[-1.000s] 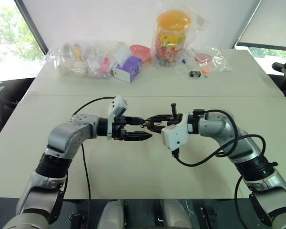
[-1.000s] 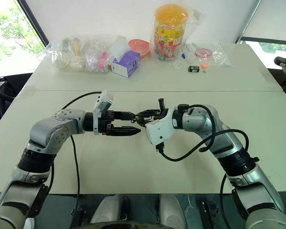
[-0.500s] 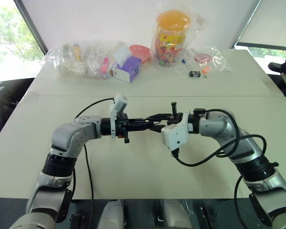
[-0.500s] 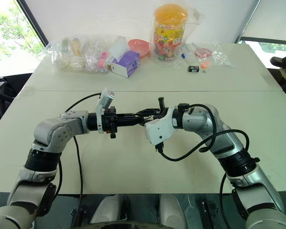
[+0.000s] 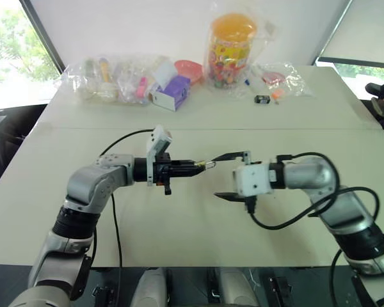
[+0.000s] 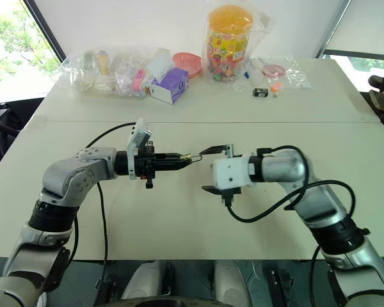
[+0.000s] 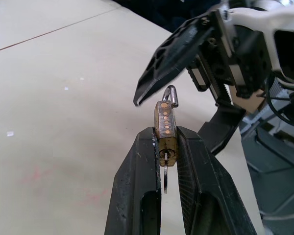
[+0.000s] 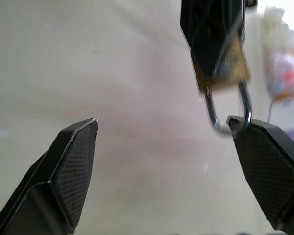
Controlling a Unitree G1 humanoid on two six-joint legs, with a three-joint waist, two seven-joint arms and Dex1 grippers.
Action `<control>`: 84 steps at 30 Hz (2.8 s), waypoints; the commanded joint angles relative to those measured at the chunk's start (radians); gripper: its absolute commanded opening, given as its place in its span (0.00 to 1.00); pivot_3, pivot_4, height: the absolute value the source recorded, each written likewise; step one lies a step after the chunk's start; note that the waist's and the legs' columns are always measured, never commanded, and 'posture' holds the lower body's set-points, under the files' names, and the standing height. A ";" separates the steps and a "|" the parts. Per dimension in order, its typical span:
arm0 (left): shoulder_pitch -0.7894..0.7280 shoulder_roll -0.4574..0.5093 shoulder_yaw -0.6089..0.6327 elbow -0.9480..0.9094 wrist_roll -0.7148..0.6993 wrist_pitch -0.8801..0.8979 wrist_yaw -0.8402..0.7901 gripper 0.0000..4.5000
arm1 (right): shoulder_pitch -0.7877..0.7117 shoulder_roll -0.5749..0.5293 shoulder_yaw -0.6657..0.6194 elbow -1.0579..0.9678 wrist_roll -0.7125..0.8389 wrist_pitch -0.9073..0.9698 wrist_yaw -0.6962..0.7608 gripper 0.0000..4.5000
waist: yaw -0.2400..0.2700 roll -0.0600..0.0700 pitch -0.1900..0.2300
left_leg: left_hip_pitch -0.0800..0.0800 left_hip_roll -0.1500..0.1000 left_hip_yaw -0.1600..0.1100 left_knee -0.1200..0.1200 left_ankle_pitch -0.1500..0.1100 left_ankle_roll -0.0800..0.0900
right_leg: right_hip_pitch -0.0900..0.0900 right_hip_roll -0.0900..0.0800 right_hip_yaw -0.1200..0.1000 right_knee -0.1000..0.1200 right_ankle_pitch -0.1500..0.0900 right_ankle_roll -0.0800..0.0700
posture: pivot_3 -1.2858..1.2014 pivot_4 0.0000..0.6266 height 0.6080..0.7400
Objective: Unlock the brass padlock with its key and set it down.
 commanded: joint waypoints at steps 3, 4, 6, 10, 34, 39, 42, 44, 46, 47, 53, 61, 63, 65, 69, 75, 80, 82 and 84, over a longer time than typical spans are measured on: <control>-0.043 0.004 -0.003 0.018 0.009 -0.047 -0.039 0.00 | -0.030 0.002 -0.123 -0.128 0.215 0.265 -0.041 0.45 | -0.001 0.000 0.000 | 0.000 0.000 0.000 0.000 0.000 0.000 | 0.000 0.000 0.000 0.000 0.000 0.000 | 0.52 0.24 1.00; -0.050 0.004 -0.007 0.027 0.013 -0.052 -0.045 0.00 | -0.033 0.005 -0.122 -0.134 0.224 0.288 -0.053 0.32 | 0.000 0.000 0.000 | 0.000 0.000 0.000 0.000 0.000 0.000 | 0.000 0.000 0.000 0.000 0.000 0.000 | 0.52 0.24 1.00; -0.061 0.004 -0.016 0.041 0.021 -0.064 -0.056 0.00 | -0.038 0.009 -0.115 -0.152 0.246 0.325 -0.070 0.09 | 0.001 0.000 0.000 | 0.000 0.000 0.000 0.000 0.000 0.000 | 0.000 0.000 0.000 0.000 0.000 0.000 | 0.52 0.24 1.00; -0.075 0.001 -0.023 0.059 0.030 -0.074 -0.072 0.00 | -0.061 0.038 -0.109 -0.179 0.291 0.403 -0.129 0.02 | 0.001 0.000 0.000 | 0.000 -0.001 0.000 0.000 0.000 0.001 | 0.000 0.001 0.000 -0.001 0.000 0.000 | 0.52 0.24 1.00; -0.061 0.030 -0.005 -0.016 -0.027 -0.025 -0.124 0.00 | -0.055 0.074 0.001 -0.046 0.219 0.298 -0.197 0.02 | 0.000 0.000 0.000 | -0.001 0.000 0.000 0.000 0.000 0.001 | 0.000 0.001 0.000 -0.001 0.000 0.000 | 0.52 0.24 1.00; -0.070 0.027 -0.009 0.005 -0.017 -0.036 -0.116 0.00 | -0.029 0.069 -0.002 -0.092 0.233 0.315 -0.200 0.02 | 0.000 0.000 0.000 | -0.001 0.000 0.000 0.000 0.000 0.001 | 0.000 0.001 0.000 -0.001 0.000 0.000 | 0.52 0.24 1.00; -0.072 0.024 -0.010 0.010 -0.016 -0.036 -0.114 0.00 | -0.028 0.070 -0.001 -0.105 0.235 0.323 -0.204 0.02 | 0.000 0.000 0.000 | -0.001 0.000 0.000 0.000 0.000 0.001 | 0.000 0.001 0.000 -0.001 0.000 0.000 | 0.52 0.24 1.00; -0.074 0.021 -0.010 0.014 -0.014 -0.038 -0.113 0.00 | -0.028 0.069 0.000 -0.112 0.234 0.327 -0.205 0.02 | 0.000 0.000 0.000 | -0.001 0.000 0.000 0.000 0.000 0.001 | 0.000 0.001 0.000 -0.001 0.000 0.000 | 0.52 0.24 1.00; -0.076 0.018 -0.010 0.018 -0.014 -0.038 -0.111 0.00 | -0.025 0.060 0.003 -0.115 0.222 0.321 -0.204 0.02 | 0.000 0.000 0.000 | -0.001 0.000 0.000 0.000 0.000 0.001 | 0.000 0.001 0.000 -0.001 0.000 0.000 | 0.52 0.24 1.00; -0.077 0.017 -0.009 0.019 -0.014 -0.038 -0.111 0.00 | -0.020 0.049 0.007 -0.114 0.209 0.311 -0.202 0.02 | 0.000 0.000 0.000 | -0.001 0.000 0.000 0.000 0.000 0.001 | 0.000 0.001 0.000 -0.001 0.000 0.000 | 0.52 0.24 1.00; -0.070 0.021 -0.005 0.010 -0.014 -0.038 -0.108 0.00 | 0.050 -0.030 0.015 -0.082 0.123 0.217 -0.185 0.02 | 0.002 0.000 0.000 | -0.001 -0.001 0.000 0.000 0.000 0.001 | 0.000 0.002 0.000 -0.001 0.000 0.000 | 0.52 0.24 1.00; -0.044 0.028 -0.038 0.029 0.063 -0.121 -0.101 0.00 | 0.114 -0.067 -0.073 -0.113 0.132 0.197 -0.199 0.02 | -0.002 0.000 0.000 | -0.001 0.000 0.000 0.000 0.000 0.001 | 0.000 0.002 0.000 -0.001 0.000 0.000 | 0.52 0.24 1.00; -0.038 0.025 -0.045 0.038 0.076 -0.136 -0.104 0.00 | 0.094 -0.063 -0.093 -0.125 0.142 0.215 -0.208 0.02 | -0.001 0.000 0.000 | 0.000 0.000 0.000 0.000 0.000 0.001 | 0.000 0.003 0.000 -0.001 0.000 0.000 | 0.52 0.24 1.00; -0.037 0.017 -0.056 0.050 0.090 -0.153 -0.106 0.00 | 0.068 -0.058 -0.112 -0.150 0.165 0.252 -0.216 0.02 | 0.001 0.000 0.000 | -0.001 0.000 0.000 0.000 0.000 0.001 | 0.000 0.003 0.000 -0.001 0.000 0.000 | 0.52 0.24 1.00; -0.033 -0.010 -0.093 0.099 0.139 -0.186 -0.090 0.00 | 0.053 -0.052 -0.117 -0.198 0.189 0.306 -0.233 0.02 | 0.004 0.000 0.000 | -0.001 0.000 0.000 0.000 0.000 0.001 | 0.000 0.002 0.000 -0.002 0.000 0.000 | 0.52 0.24 1.00; -0.070 -0.160 -0.119 0.329 0.192 -0.123 0.023 0.00 | 0.085 -0.044 -0.099 -0.224 0.179 0.322 -0.266 0.02 | 0.011 0.000 0.000 | -0.001 -0.002 0.000 0.000 -0.001 0.001 | 0.000 0.001 0.000 -0.002 0.000 0.000 | 0.52 0.24 1.00; -0.135 -0.235 -0.101 0.522 0.235 -0.084 0.098 0.00 | 0.101 -0.036 -0.101 -0.263 0.189 0.356 -0.297 0.02 | 0.015 0.000 0.000 | -0.001 -0.002 0.000 0.000 -0.001 0.001 | 0.000 0.002 0.000 -0.002 0.000 0.000 | 0.52 0.24 1.00; -0.145 -0.236 -0.106 0.551 0.248 -0.091 0.091 0.00 | 0.111 -0.035 -0.104 -0.280 0.190 0.370 -0.309 0.02 | 0.015 0.000 0.000 | -0.001 -0.002 0.000 0.000 -0.001 0.001 | 0.000 0.002 0.000 -0.002 0.000 0.000 | 0.52 0.24 1.00; -0.150 -0.232 -0.119 0.575 0.266 -0.106 0.081 0.00 | 0.129 -0.036 -0.110 -0.301 0.192 0.384 -0.321 0.02 | 0.015 0.000 0.000 | -0.001 -0.001 0.000 0.000 -0.001 0.001 | 0.000 0.002 0.000 -0.002 0.000 0.000 | 0.52 0.24 1.00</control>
